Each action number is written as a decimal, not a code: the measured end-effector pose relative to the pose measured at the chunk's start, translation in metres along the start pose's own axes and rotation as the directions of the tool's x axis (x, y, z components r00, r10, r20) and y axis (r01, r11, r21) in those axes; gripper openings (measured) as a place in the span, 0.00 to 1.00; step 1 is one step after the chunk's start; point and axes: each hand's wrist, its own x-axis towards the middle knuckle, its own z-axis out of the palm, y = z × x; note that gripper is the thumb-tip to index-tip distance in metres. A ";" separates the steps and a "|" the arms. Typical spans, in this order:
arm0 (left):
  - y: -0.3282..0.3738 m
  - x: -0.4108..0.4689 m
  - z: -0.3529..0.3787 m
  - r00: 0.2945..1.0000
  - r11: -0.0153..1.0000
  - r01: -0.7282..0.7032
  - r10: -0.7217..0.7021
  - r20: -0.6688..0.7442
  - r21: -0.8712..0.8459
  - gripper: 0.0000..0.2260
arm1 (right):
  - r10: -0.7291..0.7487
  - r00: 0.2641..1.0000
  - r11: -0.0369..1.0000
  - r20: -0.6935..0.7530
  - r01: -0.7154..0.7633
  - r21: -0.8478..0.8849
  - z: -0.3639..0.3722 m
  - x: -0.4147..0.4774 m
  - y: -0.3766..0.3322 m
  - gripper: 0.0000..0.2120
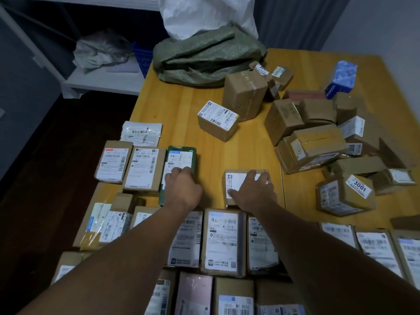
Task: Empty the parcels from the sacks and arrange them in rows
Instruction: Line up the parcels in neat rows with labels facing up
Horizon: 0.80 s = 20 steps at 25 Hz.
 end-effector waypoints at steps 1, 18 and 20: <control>-0.006 0.001 -0.001 1.000 0.999 -0.013 0.013 0.013 0.042 0.23 | 0.005 1.000 1.000 0.008 -0.005 -0.015 0.004 0.003 -0.004 0.48; -0.039 0.028 -0.001 0.964 0.927 -0.196 0.122 0.238 0.320 0.29 | -0.357 0.933 0.932 -0.052 0.351 -0.092 0.015 0.029 -0.022 0.40; -0.039 0.030 -0.002 0.962 0.924 -0.214 0.143 0.233 0.317 0.28 | -0.486 0.873 0.863 -0.036 0.473 -0.177 0.016 0.028 -0.021 0.38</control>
